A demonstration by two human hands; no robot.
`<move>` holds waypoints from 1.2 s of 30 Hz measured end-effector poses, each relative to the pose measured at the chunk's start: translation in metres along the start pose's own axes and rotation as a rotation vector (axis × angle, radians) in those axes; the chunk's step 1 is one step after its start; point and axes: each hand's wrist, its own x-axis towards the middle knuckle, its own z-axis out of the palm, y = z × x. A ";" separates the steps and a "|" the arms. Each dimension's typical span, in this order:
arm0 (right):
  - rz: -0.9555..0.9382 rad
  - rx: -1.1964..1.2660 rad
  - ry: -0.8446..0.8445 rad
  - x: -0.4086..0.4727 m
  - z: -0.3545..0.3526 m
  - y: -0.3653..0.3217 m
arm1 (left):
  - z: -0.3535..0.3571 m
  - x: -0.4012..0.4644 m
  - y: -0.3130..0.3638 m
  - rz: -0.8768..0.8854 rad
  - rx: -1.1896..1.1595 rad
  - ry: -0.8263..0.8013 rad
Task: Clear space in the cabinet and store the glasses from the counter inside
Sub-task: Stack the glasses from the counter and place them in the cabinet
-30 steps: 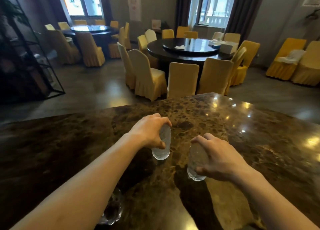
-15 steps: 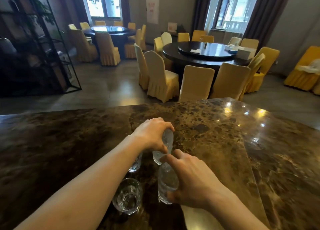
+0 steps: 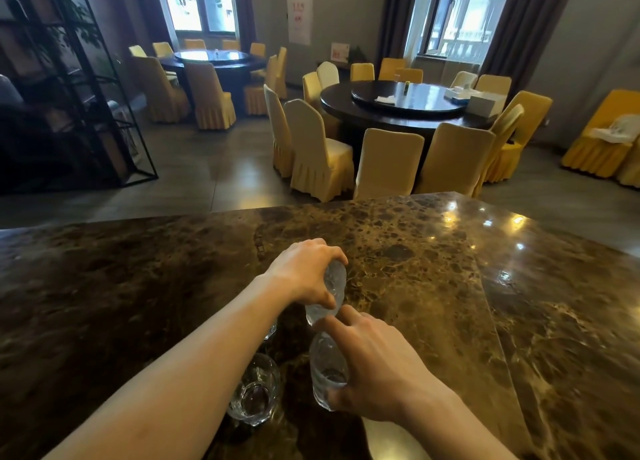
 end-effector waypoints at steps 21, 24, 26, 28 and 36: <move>-0.023 -0.006 -0.001 0.002 0.007 0.007 | 0.014 0.003 0.005 0.003 0.038 0.006; -0.026 0.000 0.001 0.001 0.008 0.007 | 0.014 0.003 0.006 0.000 0.040 0.005; -0.025 0.008 0.004 0.000 0.009 0.008 | 0.015 0.003 0.007 0.001 0.045 0.009; -0.027 0.018 0.015 -0.001 0.010 0.008 | 0.017 0.002 0.007 0.001 0.052 0.022; -0.021 0.041 0.048 -0.013 -0.006 0.009 | 0.000 -0.032 -0.002 -0.051 -0.109 0.158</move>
